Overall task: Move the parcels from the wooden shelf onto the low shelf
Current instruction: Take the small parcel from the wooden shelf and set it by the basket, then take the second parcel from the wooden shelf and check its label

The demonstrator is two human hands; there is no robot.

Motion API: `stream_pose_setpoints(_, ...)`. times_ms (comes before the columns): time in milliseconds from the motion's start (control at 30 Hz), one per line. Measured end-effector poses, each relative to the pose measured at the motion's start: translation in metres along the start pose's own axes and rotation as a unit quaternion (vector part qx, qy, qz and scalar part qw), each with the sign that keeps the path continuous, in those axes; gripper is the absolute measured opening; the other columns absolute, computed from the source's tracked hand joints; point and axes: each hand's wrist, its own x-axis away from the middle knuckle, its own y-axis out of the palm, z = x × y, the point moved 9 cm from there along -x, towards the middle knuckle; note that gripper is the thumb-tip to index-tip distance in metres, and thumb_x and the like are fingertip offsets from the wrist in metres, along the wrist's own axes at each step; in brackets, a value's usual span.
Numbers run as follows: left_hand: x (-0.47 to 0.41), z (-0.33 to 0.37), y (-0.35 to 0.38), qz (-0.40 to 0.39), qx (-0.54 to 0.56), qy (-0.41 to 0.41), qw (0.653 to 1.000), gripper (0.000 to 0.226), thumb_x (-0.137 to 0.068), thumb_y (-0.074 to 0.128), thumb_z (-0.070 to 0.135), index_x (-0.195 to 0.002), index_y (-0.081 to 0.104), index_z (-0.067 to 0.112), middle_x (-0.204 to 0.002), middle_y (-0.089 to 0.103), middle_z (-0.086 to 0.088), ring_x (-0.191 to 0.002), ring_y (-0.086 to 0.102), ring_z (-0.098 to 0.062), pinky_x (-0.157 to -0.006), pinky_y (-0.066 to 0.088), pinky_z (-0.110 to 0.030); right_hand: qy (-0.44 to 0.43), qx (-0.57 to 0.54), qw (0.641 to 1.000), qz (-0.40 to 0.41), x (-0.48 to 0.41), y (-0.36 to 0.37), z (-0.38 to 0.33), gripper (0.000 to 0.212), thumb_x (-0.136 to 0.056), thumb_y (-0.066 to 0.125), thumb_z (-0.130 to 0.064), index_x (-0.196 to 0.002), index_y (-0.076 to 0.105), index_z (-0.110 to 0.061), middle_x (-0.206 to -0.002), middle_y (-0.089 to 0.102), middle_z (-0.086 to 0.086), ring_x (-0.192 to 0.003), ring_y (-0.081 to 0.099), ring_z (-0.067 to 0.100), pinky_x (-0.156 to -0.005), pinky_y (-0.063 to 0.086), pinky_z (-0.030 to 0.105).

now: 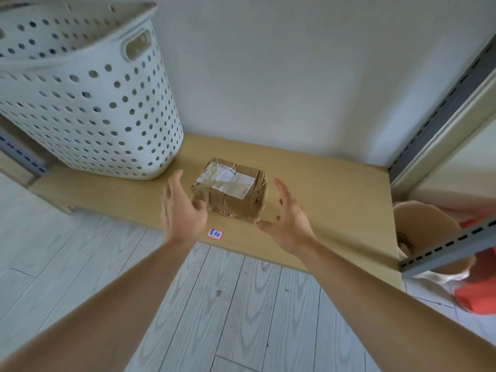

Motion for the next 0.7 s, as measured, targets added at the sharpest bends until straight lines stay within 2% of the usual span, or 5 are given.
stream_pose_setpoints(33, 0.012, 0.022, -0.003, -0.002, -0.011, 0.068, 0.998, 0.064, -0.082, 0.062, -0.007, -0.143, 0.048, 0.006, -0.139, 0.058, -0.015, -0.126, 0.055, -0.034, -0.109, 0.044, -0.050, -0.007, 0.033, 0.999, -0.007, 0.009, -0.009, 0.004, 0.101, -0.081, 0.081, -0.018, -0.162, 0.022, -0.026, -0.165, 0.037, 0.000, -0.149, 0.040, 0.021, -0.112, 0.026, 0.016)
stream_pose_setpoints(100, 0.042, 0.065, 0.005, -0.069, -0.038, 0.191, 0.979, 0.051, -0.080, 0.061, -0.007, -0.130, 0.061, 0.005, -0.135, 0.061, -0.013, -0.119, 0.061, -0.036, -0.104, 0.048, -0.053, -0.015, 0.096, 0.995, -0.028, 0.032, -0.031, 0.012, 0.096, -0.083, 0.077, -0.020, -0.162, 0.023, -0.027, -0.168, 0.032, -0.004, -0.150, 0.038, 0.019, -0.106, 0.025, 0.016)
stream_pose_setpoints(200, 0.091, 0.114, 0.033, -0.261, -0.086, 0.219, 0.936, 0.050, -0.093, 0.056, 0.011, -0.143, 0.053, 0.015, -0.153, 0.049, -0.004, -0.144, 0.042, -0.023, -0.119, 0.035, -0.049, -0.010, 0.169, 0.985, -0.045, 0.068, -0.080, 0.024, 0.091, -0.086, 0.074, -0.026, -0.162, 0.023, -0.023, -0.169, 0.031, -0.003, -0.151, 0.035, 0.021, -0.115, 0.029, 0.027)
stream_pose_setpoints(267, 0.121, 0.144, 0.043, -0.334, -0.140, 0.219, 0.906, 0.057, -0.098, 0.052, 0.026, -0.154, 0.040, 0.022, -0.164, 0.034, 0.001, -0.153, 0.029, -0.018, -0.123, 0.025, -0.053, -0.008, 0.204, 0.978, -0.038, 0.089, -0.118, 0.025, 0.090, -0.085, 0.074, -0.028, -0.161, 0.026, -0.019, -0.168, 0.032, 0.002, -0.152, 0.033, 0.022, -0.117, 0.028, 0.028)
stream_pose_setpoints(700, 0.278, 0.344, -0.011, -0.293, -0.150, 0.248, 0.911, 0.069, -0.097, 0.053, 0.034, -0.160, 0.027, 0.021, -0.167, 0.034, -0.004, -0.152, 0.033, -0.023, -0.121, 0.031, -0.038, -0.111, 0.268, 0.955, -0.065, 0.254, -0.293, -0.020, 0.088, -0.088, 0.070, -0.034, -0.162, 0.024, -0.020, -0.167, 0.035, 0.003, -0.149, 0.040, 0.026, -0.114, 0.033, 0.032)
